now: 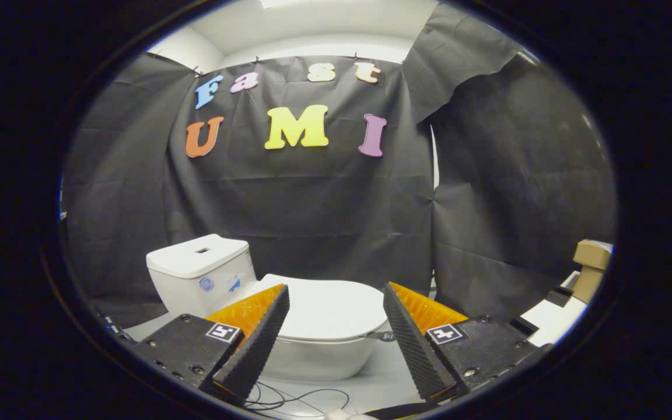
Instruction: Open the toilet lid.
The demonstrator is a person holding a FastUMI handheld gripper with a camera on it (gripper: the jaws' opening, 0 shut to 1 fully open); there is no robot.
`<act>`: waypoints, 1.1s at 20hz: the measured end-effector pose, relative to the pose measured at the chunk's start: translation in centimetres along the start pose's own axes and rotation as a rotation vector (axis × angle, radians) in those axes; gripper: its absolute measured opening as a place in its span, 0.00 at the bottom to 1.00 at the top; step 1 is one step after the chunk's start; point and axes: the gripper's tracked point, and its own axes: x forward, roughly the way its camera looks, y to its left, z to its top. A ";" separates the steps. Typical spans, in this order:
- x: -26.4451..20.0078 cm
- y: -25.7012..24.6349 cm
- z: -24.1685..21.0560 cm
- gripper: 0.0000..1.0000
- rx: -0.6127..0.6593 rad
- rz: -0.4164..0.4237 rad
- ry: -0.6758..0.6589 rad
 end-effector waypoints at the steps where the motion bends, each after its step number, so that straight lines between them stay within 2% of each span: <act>1: 0.0 0.1 0.1 1.00 0.005 0.004 -0.002; 12: 2.2 -1.0 1.1 1.00 0.001 0.013 -0.012; 17: 5.8 -3.5 2.3 1.00 0.025 0.008 -0.004; 22: 10.2 -6.1 2.6 1.00 0.068 0.040 0.043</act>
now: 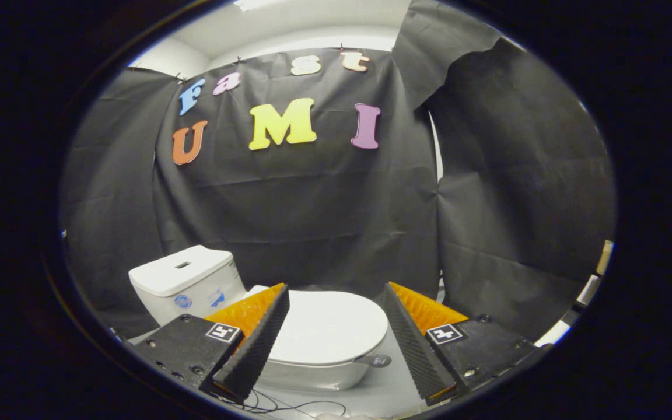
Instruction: Open the toilet lid.
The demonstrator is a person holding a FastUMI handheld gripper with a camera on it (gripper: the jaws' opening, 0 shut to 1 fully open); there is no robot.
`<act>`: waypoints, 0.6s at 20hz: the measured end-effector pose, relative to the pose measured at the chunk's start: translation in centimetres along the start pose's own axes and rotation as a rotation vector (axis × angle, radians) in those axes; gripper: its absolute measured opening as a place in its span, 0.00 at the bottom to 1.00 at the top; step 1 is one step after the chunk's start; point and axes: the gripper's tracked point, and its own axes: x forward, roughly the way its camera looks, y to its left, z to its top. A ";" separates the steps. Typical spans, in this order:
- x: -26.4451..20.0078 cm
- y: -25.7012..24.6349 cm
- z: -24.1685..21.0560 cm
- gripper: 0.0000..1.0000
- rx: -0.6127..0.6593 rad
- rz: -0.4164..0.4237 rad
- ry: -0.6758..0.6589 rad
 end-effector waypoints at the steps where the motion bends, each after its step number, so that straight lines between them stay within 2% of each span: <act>1: 1.0 -0.8 -0.1 1.00 0.020 0.004 0.010; 6: 5.1 -4.4 -2.0 1.00 0.195 0.017 0.095; 12: 9.5 -7.9 -7.3 0.99 0.393 0.045 0.246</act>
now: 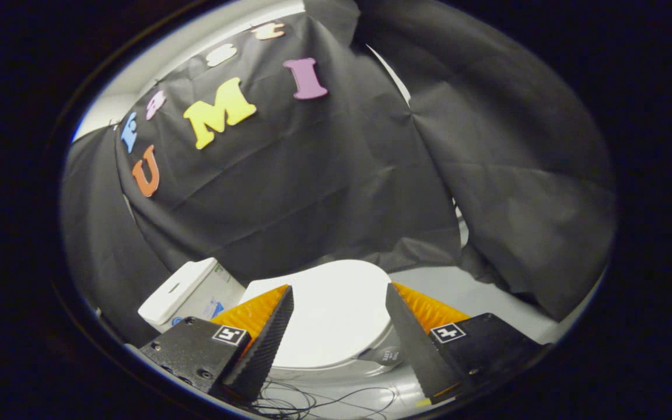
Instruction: Open the toilet lid.
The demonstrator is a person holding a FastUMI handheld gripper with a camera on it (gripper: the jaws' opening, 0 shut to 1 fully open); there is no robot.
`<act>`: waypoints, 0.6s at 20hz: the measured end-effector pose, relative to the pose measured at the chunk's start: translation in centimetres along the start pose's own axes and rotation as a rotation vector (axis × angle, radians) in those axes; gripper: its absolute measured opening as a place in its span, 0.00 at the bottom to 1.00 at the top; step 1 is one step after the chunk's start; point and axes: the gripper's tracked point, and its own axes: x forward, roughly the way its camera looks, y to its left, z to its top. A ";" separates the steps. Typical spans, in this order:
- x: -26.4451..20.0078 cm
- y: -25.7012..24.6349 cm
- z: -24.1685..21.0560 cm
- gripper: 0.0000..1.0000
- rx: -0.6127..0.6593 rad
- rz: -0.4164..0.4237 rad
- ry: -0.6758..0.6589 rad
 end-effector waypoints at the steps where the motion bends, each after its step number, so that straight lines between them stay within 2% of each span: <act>1: 0.8 -0.9 -0.5 0.99 0.027 -0.004 0.022; 7: 3.9 -5.0 -4.6 0.99 0.220 0.009 0.155; 12: 5.0 -7.5 -8.0 0.98 0.308 -0.004 0.232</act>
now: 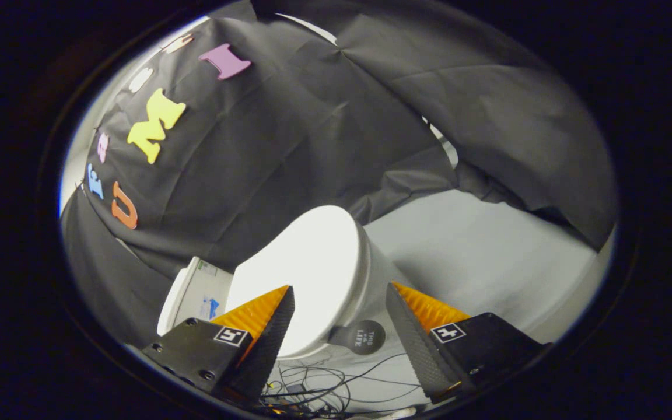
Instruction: Open the toilet lid.
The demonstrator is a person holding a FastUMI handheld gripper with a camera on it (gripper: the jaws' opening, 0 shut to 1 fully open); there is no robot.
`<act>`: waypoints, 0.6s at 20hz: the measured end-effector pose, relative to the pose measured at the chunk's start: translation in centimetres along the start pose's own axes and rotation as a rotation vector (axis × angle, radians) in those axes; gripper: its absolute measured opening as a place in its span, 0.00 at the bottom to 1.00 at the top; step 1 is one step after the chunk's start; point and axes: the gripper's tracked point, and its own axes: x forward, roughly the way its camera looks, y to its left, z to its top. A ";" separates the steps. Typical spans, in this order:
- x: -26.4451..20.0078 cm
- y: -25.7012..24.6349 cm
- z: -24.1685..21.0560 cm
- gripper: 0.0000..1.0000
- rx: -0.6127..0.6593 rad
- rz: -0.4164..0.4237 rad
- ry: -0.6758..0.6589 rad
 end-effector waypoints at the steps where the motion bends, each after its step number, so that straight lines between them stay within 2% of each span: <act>1: 0.1 -0.7 -0.5 0.98 0.016 -0.001 0.016; 5: 0.9 -2.2 -2.1 0.96 0.066 -0.009 0.058; 12: 1.5 -2.2 -4.4 0.77 0.219 0.071 0.166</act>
